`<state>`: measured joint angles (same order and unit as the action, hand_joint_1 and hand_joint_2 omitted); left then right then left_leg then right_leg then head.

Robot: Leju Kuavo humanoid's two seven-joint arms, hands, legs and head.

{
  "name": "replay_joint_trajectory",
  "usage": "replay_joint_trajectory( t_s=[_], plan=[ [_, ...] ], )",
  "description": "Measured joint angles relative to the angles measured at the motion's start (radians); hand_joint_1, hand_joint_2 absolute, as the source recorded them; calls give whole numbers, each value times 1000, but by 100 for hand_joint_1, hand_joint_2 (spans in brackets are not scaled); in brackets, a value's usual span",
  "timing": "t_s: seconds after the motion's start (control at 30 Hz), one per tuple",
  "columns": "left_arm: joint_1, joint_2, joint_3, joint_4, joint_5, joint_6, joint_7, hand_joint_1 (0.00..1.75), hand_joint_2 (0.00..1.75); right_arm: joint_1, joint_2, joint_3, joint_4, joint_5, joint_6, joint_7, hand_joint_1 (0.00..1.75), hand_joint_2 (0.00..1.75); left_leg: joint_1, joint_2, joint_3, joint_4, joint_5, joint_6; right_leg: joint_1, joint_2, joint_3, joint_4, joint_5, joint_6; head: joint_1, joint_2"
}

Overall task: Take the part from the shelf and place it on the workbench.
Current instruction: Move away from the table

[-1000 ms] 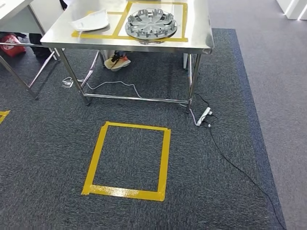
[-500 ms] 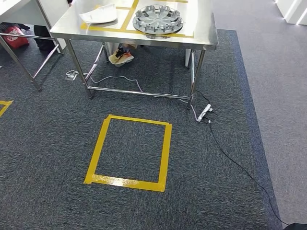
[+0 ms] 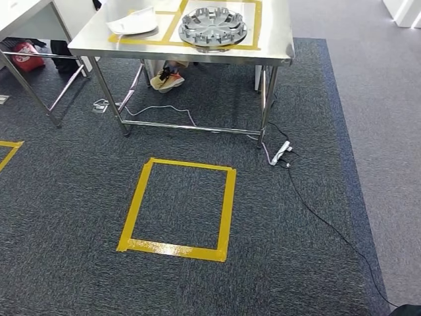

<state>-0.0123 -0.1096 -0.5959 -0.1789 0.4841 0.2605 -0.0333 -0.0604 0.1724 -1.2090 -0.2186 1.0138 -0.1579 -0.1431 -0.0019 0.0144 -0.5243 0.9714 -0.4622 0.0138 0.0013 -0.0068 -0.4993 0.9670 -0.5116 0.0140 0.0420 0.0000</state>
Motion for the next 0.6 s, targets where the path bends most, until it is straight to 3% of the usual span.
replay_joint_trajectory(
  t_s=[0.1,0.17,0.23,0.3,0.37,0.4,0.43,0.47,0.53,0.6],
  plan=[
    [1,0,0,0,0,1,0,0,0,0,0,0,0,12,-4,-2,0,0,-2,0,-6,5,0,0,-3,-1,1,0,5,2,0,0],
    [1,0,0,1,0,1,0,0,0,0,0,0,0,20,-9,-3,0,0,-4,-1,-9,4,2,10,-5,-2,3,-5,10,9,-2,0],
    [1,-1,0,1,0,1,0,0,0,0,-1,1,0,26,-13,-4,0,0,2,0,-3,-19,16,17,-4,1,-6,4,-2,16,-3,0],
    [1,-2,0,1,0,1,0,0,0,-1,-1,1,0,29,-15,-5,0,0,10,-1,0,-38,29,18,-6,4,-48,81,-54,26,0,0],
    [2,-3,0,2,0,1,1,0,0,1,-2,2,0,33,-18,-7,0,0,12,-6,-7,-40,33,16,-13,5,-111,215,-115,39,2,0],
    [3,-4,0,2,0,1,2,0,0,2,-3,2,0,35,-20,-8,0,0,13,-11,-10,-39,35,13,-17,5,-131,259,-126,45,2,0],
    [4,-5,0,2,0,0,2,0,0,4,-3,2,0,36,-22,-9,0,0,15,-18,-13,-37,36,10,-22,5,-132,266,-118,51,2,0],
    [5,-6,0,2,0,0,3,0,0,5,-4,2,0,38,-24,-9,0,0,19,-27,-15,-34,38,5,-27,7,-111,231,-91,56,2,0],
    [5,-7,0,2,0,-1,4,0,0,6,-4,2,0,39,-27,-10,0,0,26,-47,-25,-19,36,-10,-36,30,-37,94,-34,67,4,0],
    [4,-8,0,2,0,-2,4,0,0,5,-5,2,0,39,-29,-11,0,0,28,-64,-39,0,33,-27,-37,54,6,12,-19,56,7,0]
  ],
)
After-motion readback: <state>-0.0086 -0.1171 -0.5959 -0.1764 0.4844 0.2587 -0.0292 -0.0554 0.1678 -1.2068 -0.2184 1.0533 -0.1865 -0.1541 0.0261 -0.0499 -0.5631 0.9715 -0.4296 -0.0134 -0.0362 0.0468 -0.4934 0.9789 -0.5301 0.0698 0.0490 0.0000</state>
